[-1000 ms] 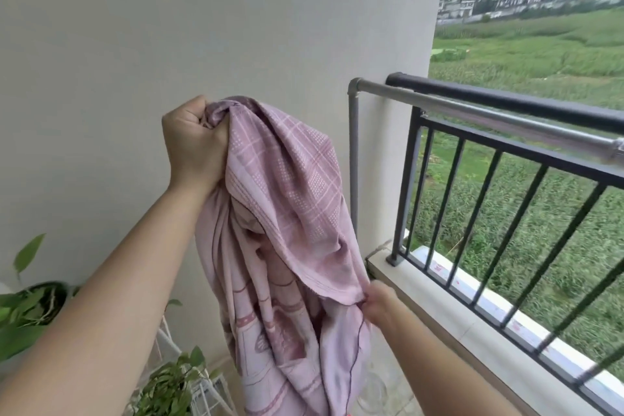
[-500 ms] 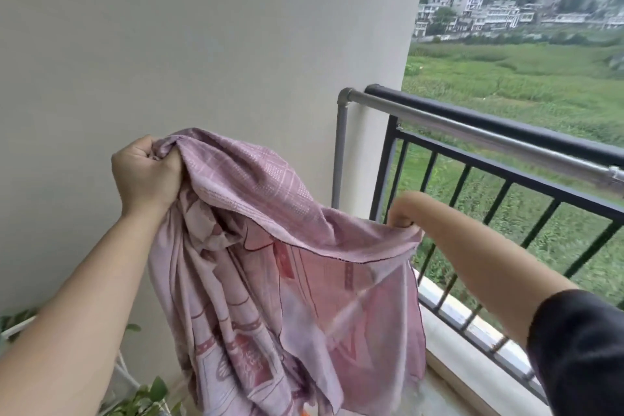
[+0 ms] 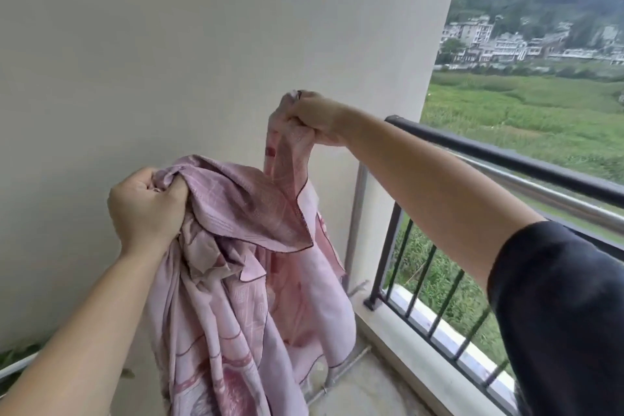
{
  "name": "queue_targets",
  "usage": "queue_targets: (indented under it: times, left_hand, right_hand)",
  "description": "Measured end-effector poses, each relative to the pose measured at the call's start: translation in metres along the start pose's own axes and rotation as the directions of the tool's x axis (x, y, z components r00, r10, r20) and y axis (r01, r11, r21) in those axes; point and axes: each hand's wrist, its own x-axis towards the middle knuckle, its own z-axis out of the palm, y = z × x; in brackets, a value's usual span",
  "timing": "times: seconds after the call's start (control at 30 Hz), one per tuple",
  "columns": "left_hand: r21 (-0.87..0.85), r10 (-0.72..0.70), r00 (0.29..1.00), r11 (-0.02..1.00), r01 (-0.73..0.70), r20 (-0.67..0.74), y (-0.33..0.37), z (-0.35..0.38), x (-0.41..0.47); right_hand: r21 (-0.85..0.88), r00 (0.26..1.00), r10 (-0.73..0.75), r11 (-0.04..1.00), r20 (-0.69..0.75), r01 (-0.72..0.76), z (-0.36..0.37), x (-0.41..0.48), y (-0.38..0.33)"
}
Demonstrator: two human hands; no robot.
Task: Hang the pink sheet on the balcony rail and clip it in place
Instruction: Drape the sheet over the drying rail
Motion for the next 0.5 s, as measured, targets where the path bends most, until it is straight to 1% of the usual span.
queue_targets:
  times: [0.07, 0.13, 0.2, 0.3, 0.4, 0.5]
  left_hand:
    - [-0.003, 0.013, 0.999, 1.0, -0.013, -0.037, 0.003, 0.005, 0.008]
    - [0.004, 0.013, 0.997, 1.0, -0.013, -0.078, 0.008, 0.011, 0.016]
    - [0.029, 0.017, 0.993, 0.999, -0.014, -0.115, 0.014, 0.021, 0.021]
    - [0.071, 0.007, 0.99, 0.997, 0.003, -0.138, 0.024, 0.043, 0.029]
    - [0.094, 0.001, 0.989, 0.996, 0.013, -0.149, 0.035, 0.071, 0.039]
    - [0.109, 0.012, 0.99, 0.994, 0.003, -0.139, 0.052, 0.103, 0.049]
  right_hand:
    - [0.078, 0.996, -0.064, 0.995, -0.065, 0.069, -0.002, 0.023, -0.01]
    - [0.086, 0.981, -0.127, 0.986, -0.146, 0.14, -0.011, 0.045, -0.022]
    - [0.093, 0.957, -0.189, 0.973, -0.222, 0.213, -0.029, 0.061, -0.034]
    - [0.112, 0.915, -0.231, 0.953, -0.33, 0.28, -0.076, 0.086, -0.045]
    - [0.076, 0.867, -0.192, 0.964, -0.46, 0.254, -0.143, 0.106, -0.043]
    - [0.056, 0.791, -0.126, 0.979, -0.598, 0.198, -0.224, 0.107, -0.033]
